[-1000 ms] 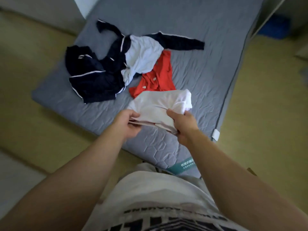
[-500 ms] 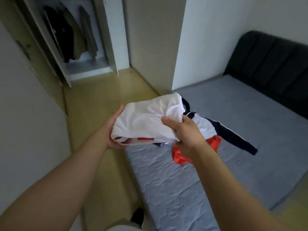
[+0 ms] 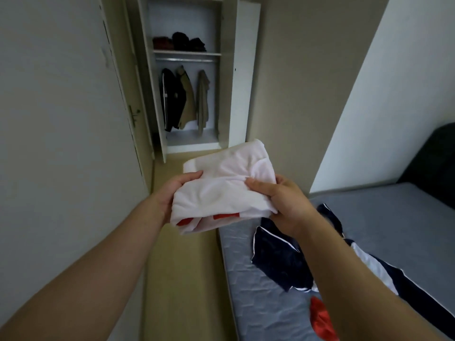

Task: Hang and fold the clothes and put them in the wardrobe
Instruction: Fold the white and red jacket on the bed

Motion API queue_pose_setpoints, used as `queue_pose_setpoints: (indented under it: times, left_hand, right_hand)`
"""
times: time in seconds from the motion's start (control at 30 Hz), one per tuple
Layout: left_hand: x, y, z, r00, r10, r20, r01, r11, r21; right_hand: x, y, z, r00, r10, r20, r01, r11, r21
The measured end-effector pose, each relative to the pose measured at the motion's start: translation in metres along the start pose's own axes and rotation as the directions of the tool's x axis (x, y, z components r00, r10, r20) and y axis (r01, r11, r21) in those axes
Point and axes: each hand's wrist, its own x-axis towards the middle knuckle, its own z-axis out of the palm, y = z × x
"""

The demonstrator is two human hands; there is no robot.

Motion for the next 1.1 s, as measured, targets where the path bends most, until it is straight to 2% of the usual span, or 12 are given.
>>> queue_pose_setpoints:
  times: [0.3,0.47,0.6,0.67,0.87,1.0,1.1]
  left_hand:
    - [0.088,0.137,-0.071,0.985,0.121,-0.124,-0.107,0.988,0.112]
    - [0.144,0.206,-0.094,0.953,0.254,-0.164,-0.222,0.957,0.188]
    - [0.207,0.256,-0.112,0.92,0.35,-0.178,-0.285,0.907,0.311]
    - [0.242,0.28,-0.117,0.907,0.39,-0.158,-0.316,0.879,0.356]
    - [0.349,0.378,-0.129,0.88,0.449,-0.158,-0.366,0.85,0.38]
    - [0.419,0.443,-0.146,0.866,0.472,-0.164,-0.399,0.852,0.338]
    - [0.471,0.486,-0.163,0.862,0.464,-0.205,-0.392,0.866,0.31]
  right_hand:
    - [0.169,-0.007,0.054,0.997,0.033,0.075,-0.038,0.997,0.064]
    - [0.259,-0.014,0.055,0.973,0.134,0.188,-0.142,0.989,0.033]
    - [0.349,-0.018,0.053,0.934,0.202,0.294,-0.257,0.953,0.161]
    - [0.4,-0.021,0.056,0.914,0.247,0.321,-0.313,0.934,0.172]
    - [0.557,-0.049,0.063,0.921,0.277,0.274,-0.313,0.944,0.099]
    - [0.662,-0.075,0.07,0.904,0.287,0.317,-0.327,0.942,0.077]
    - [0.738,-0.09,0.083,0.914,0.315,0.255,-0.338,0.94,0.051]
